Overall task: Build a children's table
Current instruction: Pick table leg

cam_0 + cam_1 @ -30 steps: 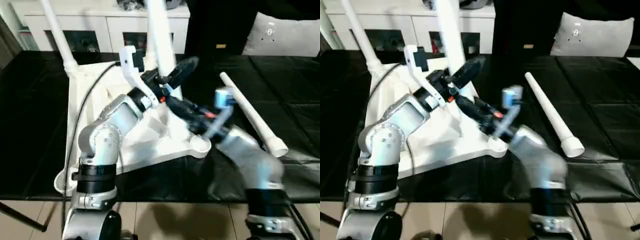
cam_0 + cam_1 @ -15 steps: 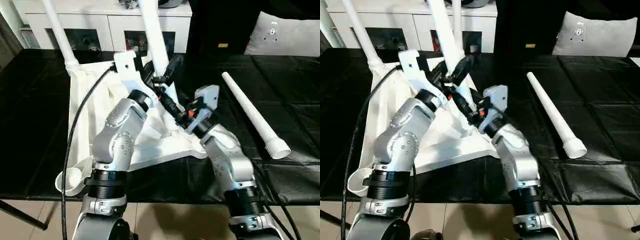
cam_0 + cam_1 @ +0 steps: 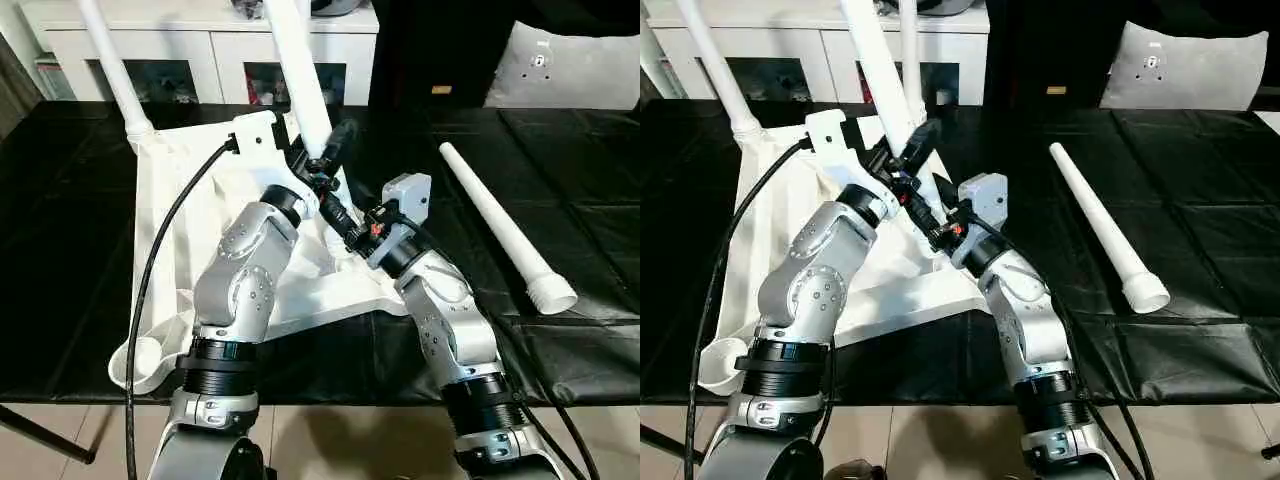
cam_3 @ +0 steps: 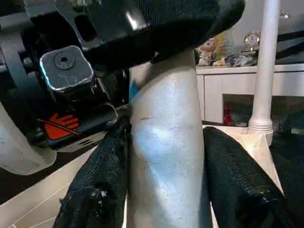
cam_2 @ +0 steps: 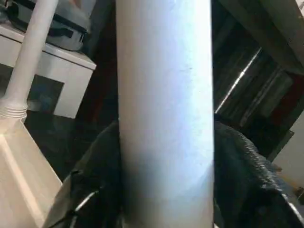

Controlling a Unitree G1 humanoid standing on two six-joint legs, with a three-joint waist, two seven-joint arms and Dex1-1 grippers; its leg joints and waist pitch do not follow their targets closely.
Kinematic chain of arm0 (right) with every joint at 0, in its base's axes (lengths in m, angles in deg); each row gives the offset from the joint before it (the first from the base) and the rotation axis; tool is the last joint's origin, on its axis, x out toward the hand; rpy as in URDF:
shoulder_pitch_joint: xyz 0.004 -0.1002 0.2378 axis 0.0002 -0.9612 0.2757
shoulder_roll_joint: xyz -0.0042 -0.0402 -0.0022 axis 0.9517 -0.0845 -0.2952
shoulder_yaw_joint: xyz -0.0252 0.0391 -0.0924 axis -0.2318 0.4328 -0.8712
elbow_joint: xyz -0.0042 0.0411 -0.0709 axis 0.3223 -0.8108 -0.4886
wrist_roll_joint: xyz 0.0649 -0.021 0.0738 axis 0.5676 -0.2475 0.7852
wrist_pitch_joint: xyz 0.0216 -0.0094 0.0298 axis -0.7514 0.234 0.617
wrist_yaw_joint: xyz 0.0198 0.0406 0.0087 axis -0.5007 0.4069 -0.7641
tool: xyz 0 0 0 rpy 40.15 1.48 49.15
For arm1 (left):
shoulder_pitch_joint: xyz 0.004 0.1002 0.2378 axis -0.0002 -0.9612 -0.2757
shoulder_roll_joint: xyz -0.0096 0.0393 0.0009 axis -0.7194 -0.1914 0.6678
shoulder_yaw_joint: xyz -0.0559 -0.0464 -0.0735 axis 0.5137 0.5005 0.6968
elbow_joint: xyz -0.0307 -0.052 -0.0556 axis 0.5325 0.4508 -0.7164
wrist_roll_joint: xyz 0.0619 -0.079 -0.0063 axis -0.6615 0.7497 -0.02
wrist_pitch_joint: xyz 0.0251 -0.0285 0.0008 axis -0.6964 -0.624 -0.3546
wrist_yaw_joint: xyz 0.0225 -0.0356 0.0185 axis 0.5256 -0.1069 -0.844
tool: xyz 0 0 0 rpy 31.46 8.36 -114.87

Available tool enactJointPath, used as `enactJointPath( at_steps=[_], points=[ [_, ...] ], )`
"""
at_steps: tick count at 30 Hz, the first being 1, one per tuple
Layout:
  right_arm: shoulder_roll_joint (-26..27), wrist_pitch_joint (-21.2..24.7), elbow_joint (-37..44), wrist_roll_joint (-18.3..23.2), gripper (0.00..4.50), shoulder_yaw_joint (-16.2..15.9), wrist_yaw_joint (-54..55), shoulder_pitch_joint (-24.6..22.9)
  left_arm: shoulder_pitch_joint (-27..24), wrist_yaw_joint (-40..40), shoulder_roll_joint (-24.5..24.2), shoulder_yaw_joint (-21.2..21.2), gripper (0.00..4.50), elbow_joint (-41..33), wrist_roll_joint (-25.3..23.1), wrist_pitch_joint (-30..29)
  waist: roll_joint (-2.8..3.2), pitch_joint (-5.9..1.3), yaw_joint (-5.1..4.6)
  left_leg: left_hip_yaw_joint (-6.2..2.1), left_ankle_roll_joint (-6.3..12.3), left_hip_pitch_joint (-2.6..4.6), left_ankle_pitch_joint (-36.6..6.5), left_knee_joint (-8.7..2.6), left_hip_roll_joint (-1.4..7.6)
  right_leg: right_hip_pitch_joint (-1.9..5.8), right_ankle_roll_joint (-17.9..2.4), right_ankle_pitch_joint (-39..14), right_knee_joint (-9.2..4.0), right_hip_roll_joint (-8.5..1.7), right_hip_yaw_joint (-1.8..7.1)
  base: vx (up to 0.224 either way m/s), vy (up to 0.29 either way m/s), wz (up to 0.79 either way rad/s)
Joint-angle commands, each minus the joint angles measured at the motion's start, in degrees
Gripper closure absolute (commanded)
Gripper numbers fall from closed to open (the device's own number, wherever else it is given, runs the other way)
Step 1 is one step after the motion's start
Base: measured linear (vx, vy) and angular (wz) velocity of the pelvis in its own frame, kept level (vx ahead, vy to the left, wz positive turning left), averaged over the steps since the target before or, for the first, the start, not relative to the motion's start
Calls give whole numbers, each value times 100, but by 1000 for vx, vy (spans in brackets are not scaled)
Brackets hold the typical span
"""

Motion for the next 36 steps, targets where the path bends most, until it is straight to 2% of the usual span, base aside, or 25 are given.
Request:
enactJointPath(
  at_steps=[1, 5, 6, 8, 13, 16, 18, 19, 22, 24, 27, 28, 30, 32, 33, 34, 35, 36],
  points=[
    [-24, -53, 22, 10, 263, -116, -48, -28, 61, 26, -5, -176, 230, 114, -213, 108, 57, -412, -23, -78, 182, 107, -1030, -369, 156, 325, -1096, 48, -356, -364, 196, 0, 0, 0],
    [-15, -94, 16, -10, 263, -131, -65, -58, 96, 91, -232, -294, 250, 227, -476, 303, 67, -413, -25, -83, 189, 108, -1057, -372, 157, 322, -1054, -74, -363, -372, 196, 0, 0, 0],
    [-19, -104, 15, -14, 263, -140, -81, -68, 107, 80, -278, -304, 250, 256, -537, 353, 47, -415, -32, -80, 193, 103, -1038, -372, 155, 325, -1057, -50, -362, -367, 198, 0, 0, 0],
    [-23, -115, 13, -19, 263, -155, -96, -77, 119, 61, -341, -319, 257, 291, -626, 420, 68, -419, -38, -83, 194, 107, -1010, -370, 159, 322, -1075, -30, -351, -374, 196, 0, 0, 0],
    [-55, -161, -6, -41, 263, -213, -116, -81, 100, 98, -579, -527, 259, 400, -1047, 722, 72, -418, -64, -84, 233, 106, -1011, -369, 159, 320, -1091, -9, -360, -369, 194, 0, 0, 0],
    [-54, -172, -15, -40, 264, -210, -113, -85, 100, 94, -640, -576, 259, 451, -1115, 777, 78, -421, -64, -79, 203, 108, -1020, -367, 160, 321, -1112, -44, -349, -378, 197, 0, 0, 0],
    [-67, -179, -13, -53, 264, -223, -126, -104, 114, 22, -675, -580, 259, 504, -1189, 841, 46, -422, -63, -71, 215, 101, -950, -360, 156, 329, -1141, 29, -339, -378, 203, 0, 0, 0],
    [-75, -174, -6, -56, 264, -229, -137, -110, 116, 8, -690, -591, 259, 518, -1224, 866, 61, -423, -56, -74, 223, 106, -939, -360, 160, 324, -1149, 31, -335, -383, 201, 0, 0, 0],
    [-105, -171, -1, -69, 264, -245, -162, -116, 104, -24, -704, -623, 260, 552, -1280, 921, 39, -423, -59, -66, 286, 104, -871, -351, 161, 322, -1154, 24, -333, -383, 203, 0, 0, 0],
    [-126, -175, -11, -72, 264, -248, -176, -108, 94, -42, -701, -642, 260, 582, -1284, 963, 38, -421, -57, -62, 291, 104, -873, -351, 160, 319, -1147, -37, -342, -383, 204, 0, 0, 0],
    [-141, -173, -34, -78, 264, -246, -174, -78, 112, -19, -601, -508, 260, 544, -1016, 849, 28, -421, -56, -61, 292, 101, -849, -349, 160, 320, -1155, -37, -334, -384, 205, 0, 0, 0],
    [-153, -178, -50, -94, 264, -243, -165, -59, 155, -14, -522, -379, 260, 502, -753, 659, 28, -417, -58, -57, 298, 99, -862, -348, 155, 318, -1163, -69, -341, -384, 205, 0, 0, 0],
    [-160, -179, -74, -114, 264, -232, -132, -42, 190, -8, -475, -290, 260, 463, -569, 493, 15, -417, -51, -50, 308, 95, -807, -340, 148, 317, -1204, -75, -334, -381, 204, 0, 0, 0],
    [-160, -56, -104, -71, 264, -182, -86, -8, 255, -37, -427, -163, 260, 404, -354, 270, -30, -418, -57, -44, 344, 97, -790, -338, 149, 316, -1212, -98, -336, -378, 204, 0, 0, 0],
    [-170, -34, -132, -78, 264, -158, -48, 15, 281, -68, -434, -129, 260, 390, -325, 198, -21, -414, -53, -43, 357, 100, -779, -337, 148, 310, -1221, -132, -334, -381, 203, 0, 0, 0],
    [-185, -16, -163, -57, 229, -145, -61, 34, 297, -118, -461, -128, 260, 387, -369, 181, -18, -416, -55, -43, 373, 103, -782, -333, 146, 308, -1202, -195, -343, -378, 202, 0, 0, 0],
    [-140, 266, -147, 287, 208, -55, -268, 29, 321, -200, -529, -146, 260, 434, -500, 188, -21, -415, -61, -43, 386, 98, -770, -332, 146, 311, -1190, -199, -343, -376, 204, 0, 0, 0],
    [-129, 328, -142, 364, 194, -35, -315, 27, 326, -217, -544, -152, 260, 445, -529, 192, -12, -411, -64, -45, 429, 105, -797, -337, 145, 315, -1174, -229, -348, -371, 204, 0, 0, 0]
  ],
)
